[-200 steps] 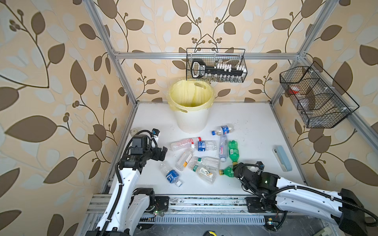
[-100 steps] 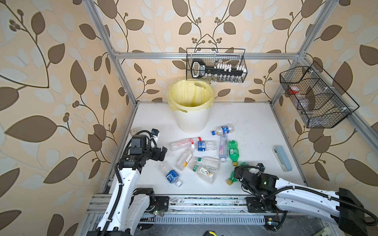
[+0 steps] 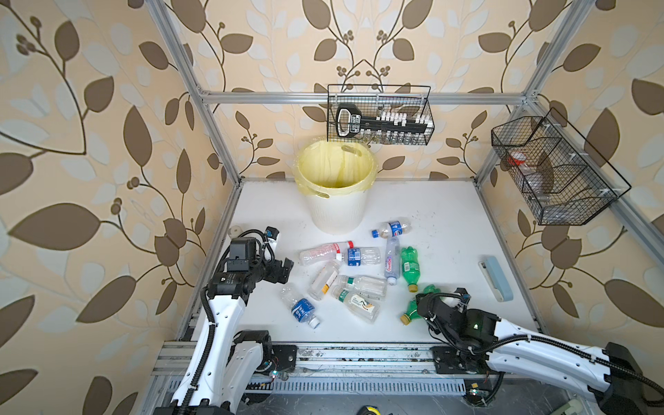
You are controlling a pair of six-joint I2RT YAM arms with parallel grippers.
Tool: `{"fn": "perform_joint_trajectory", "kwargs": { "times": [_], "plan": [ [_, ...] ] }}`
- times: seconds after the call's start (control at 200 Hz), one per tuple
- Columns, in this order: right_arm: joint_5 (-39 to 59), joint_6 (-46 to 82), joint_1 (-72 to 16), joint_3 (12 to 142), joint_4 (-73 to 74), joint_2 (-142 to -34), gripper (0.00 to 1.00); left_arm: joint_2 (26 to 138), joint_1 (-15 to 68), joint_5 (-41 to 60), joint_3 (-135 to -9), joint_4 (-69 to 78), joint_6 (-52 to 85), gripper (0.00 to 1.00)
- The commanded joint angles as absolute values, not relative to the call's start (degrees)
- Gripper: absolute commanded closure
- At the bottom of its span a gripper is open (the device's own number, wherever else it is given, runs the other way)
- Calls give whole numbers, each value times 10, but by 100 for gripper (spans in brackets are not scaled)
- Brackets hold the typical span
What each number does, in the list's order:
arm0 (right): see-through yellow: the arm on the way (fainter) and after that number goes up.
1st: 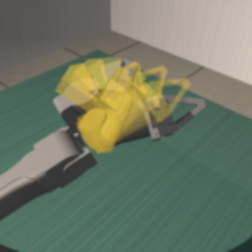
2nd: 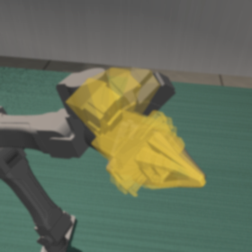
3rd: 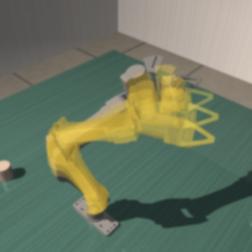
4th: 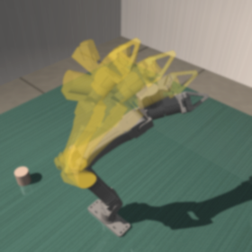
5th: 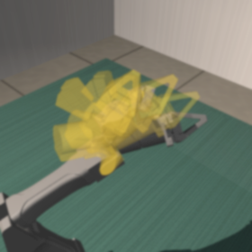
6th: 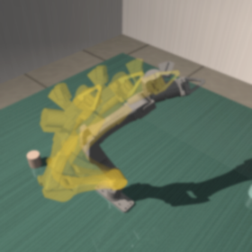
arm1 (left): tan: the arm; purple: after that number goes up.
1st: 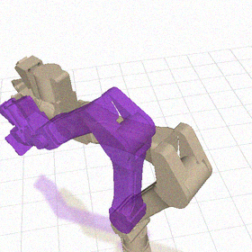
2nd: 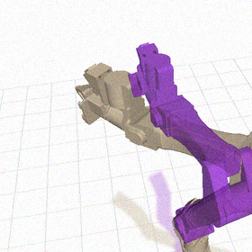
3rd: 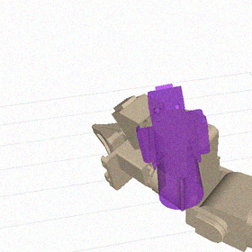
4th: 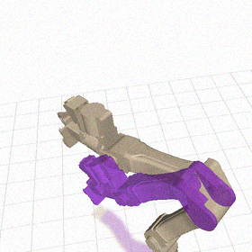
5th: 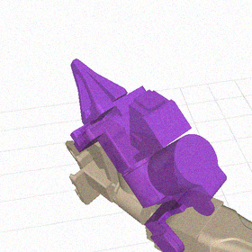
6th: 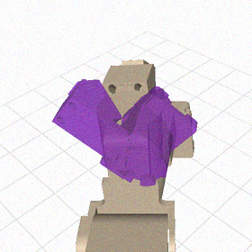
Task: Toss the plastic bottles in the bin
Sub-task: 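Close the right gripper on the green Sprite bottle, then lift the green Sprite bottle with the right gripper and swing it over the bin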
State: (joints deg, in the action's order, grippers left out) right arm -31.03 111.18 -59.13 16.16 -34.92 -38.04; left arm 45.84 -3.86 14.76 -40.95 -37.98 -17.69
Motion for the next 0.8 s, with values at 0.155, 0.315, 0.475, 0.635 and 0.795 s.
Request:
{"fn": "perform_joint_trajectory", "kwargs": {
  "times": [0.155, 0.315, 0.475, 0.635, 0.795],
  "plan": [
    [-343, 1070, -594, 165, -383, -333, 66, 456, -50, 164, -412, -384, -185, 1],
    [-361, 994, -593, 196, -380, -332, 67, 457, -53, 165, -413, -387, -185, 1],
    [-376, 894, -592, 236, -363, -340, 67, 459, -54, 166, -414, -388, -186, 1],
    [-378, 812, -585, 272, -346, -351, 68, 462, -56, 169, -415, -389, -187, 1],
    [-334, 728, -553, 291, -297, -360, 67, 462, -57, 167, -417, -392, -187, 1]
  ]
}}
